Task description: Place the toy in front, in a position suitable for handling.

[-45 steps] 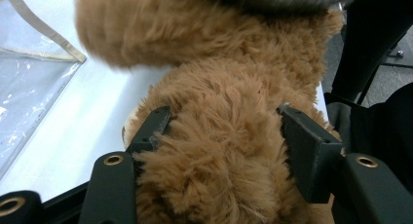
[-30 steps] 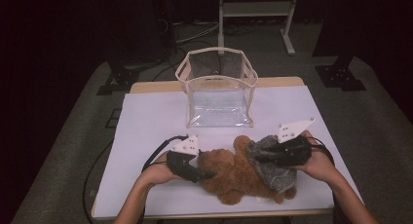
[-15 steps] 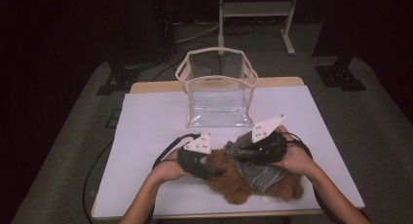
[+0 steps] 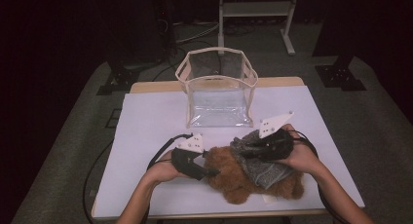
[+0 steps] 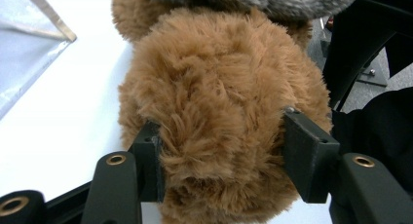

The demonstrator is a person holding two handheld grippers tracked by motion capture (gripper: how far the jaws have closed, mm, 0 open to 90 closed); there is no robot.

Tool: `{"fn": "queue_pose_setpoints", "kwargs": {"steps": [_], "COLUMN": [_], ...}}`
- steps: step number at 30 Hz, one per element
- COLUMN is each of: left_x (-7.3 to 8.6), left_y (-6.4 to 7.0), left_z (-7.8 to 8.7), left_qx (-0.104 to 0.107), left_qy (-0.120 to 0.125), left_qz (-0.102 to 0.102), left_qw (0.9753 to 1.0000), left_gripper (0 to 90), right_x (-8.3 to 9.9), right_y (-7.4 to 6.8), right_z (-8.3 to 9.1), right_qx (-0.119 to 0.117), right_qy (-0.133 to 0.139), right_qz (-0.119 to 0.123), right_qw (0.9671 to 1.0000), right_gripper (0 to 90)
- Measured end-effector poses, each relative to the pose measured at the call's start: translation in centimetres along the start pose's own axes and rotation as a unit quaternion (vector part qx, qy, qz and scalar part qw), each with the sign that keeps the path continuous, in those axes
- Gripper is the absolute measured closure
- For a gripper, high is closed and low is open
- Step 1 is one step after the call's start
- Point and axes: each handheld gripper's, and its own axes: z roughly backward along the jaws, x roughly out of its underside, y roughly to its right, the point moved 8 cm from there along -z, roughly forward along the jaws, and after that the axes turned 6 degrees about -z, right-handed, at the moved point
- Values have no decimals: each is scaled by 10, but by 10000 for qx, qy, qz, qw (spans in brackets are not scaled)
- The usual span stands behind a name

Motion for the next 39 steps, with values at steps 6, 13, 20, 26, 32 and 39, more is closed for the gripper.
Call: {"fn": "queue_pose_setpoints", "kwargs": {"steps": [6, 13, 20, 26, 32, 39], "left_x": [-2, 5, 17, 15, 15, 17], "left_y": [2, 0, 1, -1, -9, -8], "left_z": [-2, 3, -6, -10, -8, -2], "left_qx": [-26, -112, 46, 61, -128, -174], "left_qy": [-62, -32, -70, 1, 68, 75], "left_qz": [-95, 81, 264, 302, 405, 339], "left_qw": [9999, 9999, 9996, 9995, 9991, 9992], "left_gripper": [396, 340, 297, 402, 401, 402], "right_x": [-16, 18, 34, 23, -1, 13], "right_y": [-8, 5, 8, 1, -24, -16], "right_z": [-16, -5, 13, 11, -7, -7], "right_qx": [-103, 139, 168, 156, -148, 238], "right_qy": [-146, -439, -254, -158, -71, -412], "right_qz": [243, -33, -199, -91, 320, 395], "right_qw": [9995, 9989, 9993, 9997, 9994, 9981], "right_gripper": [757, 761, 762, 761, 757, 755]}}
